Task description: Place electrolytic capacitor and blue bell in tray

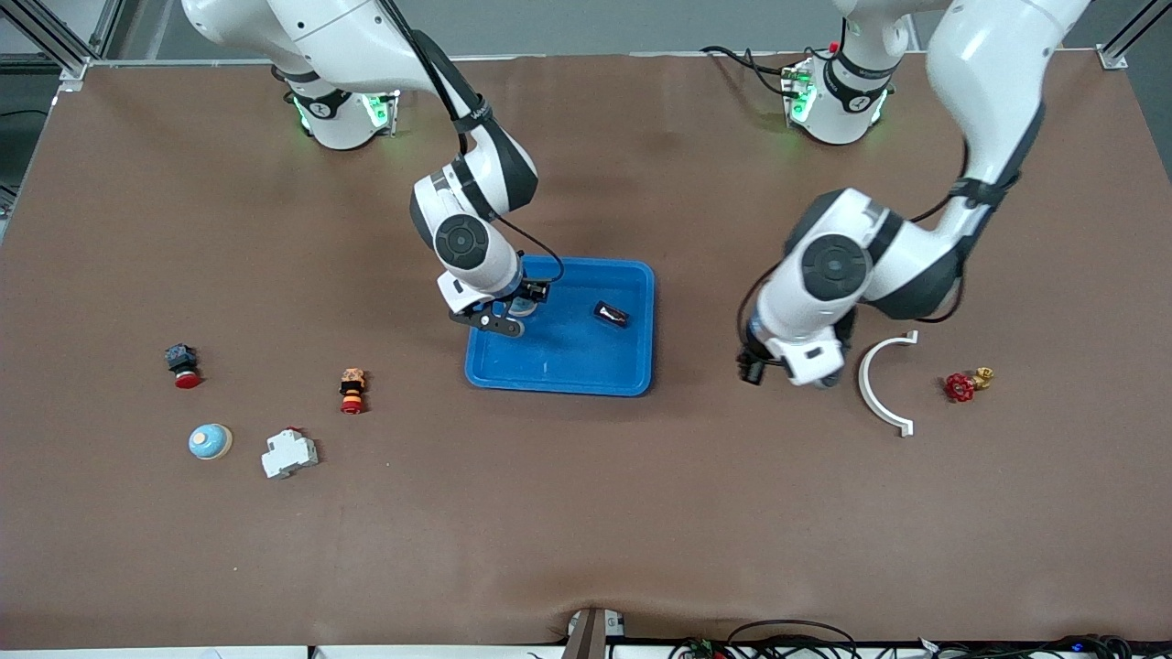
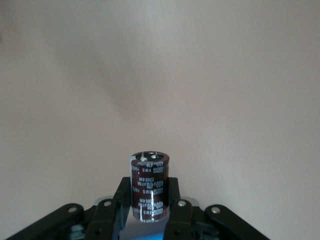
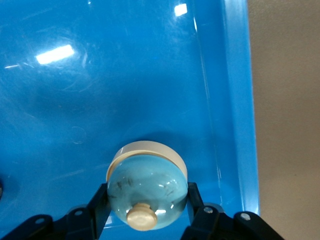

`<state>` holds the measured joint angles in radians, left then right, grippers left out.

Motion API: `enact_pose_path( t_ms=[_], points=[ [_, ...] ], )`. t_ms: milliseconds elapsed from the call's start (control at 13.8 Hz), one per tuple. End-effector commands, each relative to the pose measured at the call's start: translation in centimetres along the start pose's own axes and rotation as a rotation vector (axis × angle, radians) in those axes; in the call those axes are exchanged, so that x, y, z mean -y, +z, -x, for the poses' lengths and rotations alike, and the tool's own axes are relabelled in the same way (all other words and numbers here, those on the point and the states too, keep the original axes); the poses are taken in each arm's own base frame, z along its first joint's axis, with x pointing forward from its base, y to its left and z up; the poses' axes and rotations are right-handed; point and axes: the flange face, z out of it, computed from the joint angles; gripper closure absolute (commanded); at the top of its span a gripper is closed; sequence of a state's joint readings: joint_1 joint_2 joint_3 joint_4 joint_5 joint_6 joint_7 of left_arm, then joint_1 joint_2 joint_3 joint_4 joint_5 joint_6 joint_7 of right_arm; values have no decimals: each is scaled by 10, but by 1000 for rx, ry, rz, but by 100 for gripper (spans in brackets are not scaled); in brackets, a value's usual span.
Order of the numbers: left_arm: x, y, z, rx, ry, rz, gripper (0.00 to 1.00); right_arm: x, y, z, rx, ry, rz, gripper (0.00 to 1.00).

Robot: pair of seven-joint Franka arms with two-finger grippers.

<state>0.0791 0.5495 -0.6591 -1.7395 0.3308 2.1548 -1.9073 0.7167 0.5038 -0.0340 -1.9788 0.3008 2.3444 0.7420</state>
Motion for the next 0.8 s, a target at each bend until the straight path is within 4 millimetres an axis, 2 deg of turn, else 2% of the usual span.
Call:
enact_pose_path(
  t_ms=[0, 217, 290, 362, 434, 507, 579, 724],
  points=[
    [-19, 20, 53, 25, -6, -5, 100, -7, -5, 3, 0, 12, -22, 91],
    [-42, 40, 101, 1, -108, 27, 100, -5, -3, 4, -6, 8, -24, 88],
    [-45, 52, 118, -21, -121, 32, 100, -3, -3, 5, -7, 5, -24, 80],
    [-46, 65, 131, -42, -123, 37, 100, -3, -3, 6, -6, 3, -24, 69],
    [-45, 75, 147, -53, -123, 49, 100, -2, -5, 5, -7, 6, -26, 46],
    [-44, 83, 155, -60, -132, 63, 100, -2, -5, 6, -3, 1, -21, 29],
    [-45, 85, 160, -48, -132, 81, 100, -2, -7, 5, -4, 2, -21, 0],
    [-42, 95, 168, -39, -119, 83, 100, 0, -15, 7, 3, -5, -20, 0]
  ],
)
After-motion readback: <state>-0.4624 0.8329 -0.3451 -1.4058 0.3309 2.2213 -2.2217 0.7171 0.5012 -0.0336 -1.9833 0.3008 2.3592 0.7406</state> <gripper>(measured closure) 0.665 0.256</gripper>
